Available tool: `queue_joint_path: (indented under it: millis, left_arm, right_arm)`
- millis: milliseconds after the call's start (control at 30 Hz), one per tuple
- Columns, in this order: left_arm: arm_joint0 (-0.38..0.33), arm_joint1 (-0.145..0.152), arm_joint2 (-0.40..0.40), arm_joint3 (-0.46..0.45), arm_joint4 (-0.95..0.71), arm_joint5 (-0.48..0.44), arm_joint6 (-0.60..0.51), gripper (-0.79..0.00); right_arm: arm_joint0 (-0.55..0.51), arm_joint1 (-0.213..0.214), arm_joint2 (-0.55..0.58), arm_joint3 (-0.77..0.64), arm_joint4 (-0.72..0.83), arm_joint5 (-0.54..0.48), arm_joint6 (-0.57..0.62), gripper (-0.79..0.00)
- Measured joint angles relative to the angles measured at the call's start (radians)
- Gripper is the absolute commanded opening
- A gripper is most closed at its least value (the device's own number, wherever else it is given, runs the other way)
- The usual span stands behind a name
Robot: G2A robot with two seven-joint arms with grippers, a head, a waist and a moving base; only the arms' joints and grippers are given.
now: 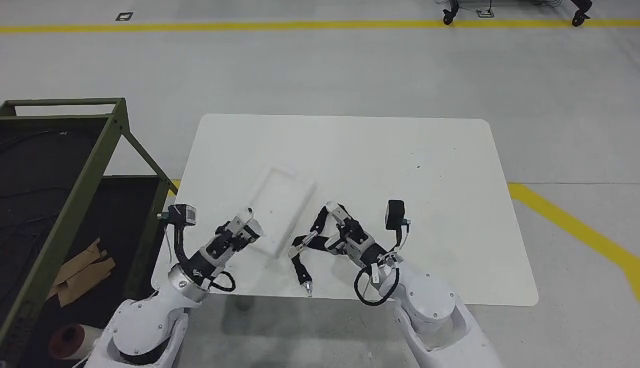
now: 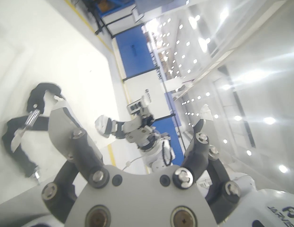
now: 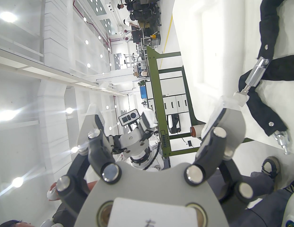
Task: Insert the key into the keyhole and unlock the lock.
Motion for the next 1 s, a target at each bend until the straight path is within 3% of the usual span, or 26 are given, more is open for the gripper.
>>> queue_joint_path:
  millis: [100,1000]
  left_arm:
    - [0.04,0.001,-0.043,0.01,-0.053,-0.066,0.033,0.0]
    - [0.045,0.002,-0.054,0.02,-0.055,-0.053,0.039,0.0]
  right_arm:
    - [0.0,0.0,0.0,0.0,0.0,0.0,0.0,0.0]
    - [0.0,0.0,0.0,0.0,0.0,0.0,0.0,0.0]
